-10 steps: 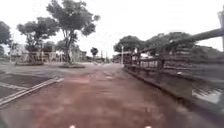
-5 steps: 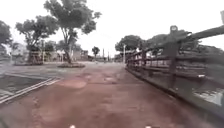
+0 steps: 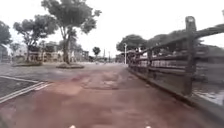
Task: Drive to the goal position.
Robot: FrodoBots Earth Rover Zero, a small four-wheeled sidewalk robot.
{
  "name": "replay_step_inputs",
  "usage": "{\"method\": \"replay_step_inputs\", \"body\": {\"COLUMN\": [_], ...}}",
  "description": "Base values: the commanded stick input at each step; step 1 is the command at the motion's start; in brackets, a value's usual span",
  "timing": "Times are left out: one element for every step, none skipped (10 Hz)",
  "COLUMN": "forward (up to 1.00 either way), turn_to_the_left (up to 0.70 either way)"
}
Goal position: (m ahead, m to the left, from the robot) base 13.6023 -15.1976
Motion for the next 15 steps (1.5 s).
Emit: {"method": "replay_step_inputs", "body": {"forward": [1.00,1.00,1.00,1.00,1.00,1.00,1.00,1.00,1.00,1.00,1.00,1.00,1.00,1.00,1.00], "turn_to_the_left": [0.03,0.03,0.03,0.03,0.03,0.03,0.03,0.03,0.03,0.03,0.03,0.03,0.03,0.03,0.03]}}
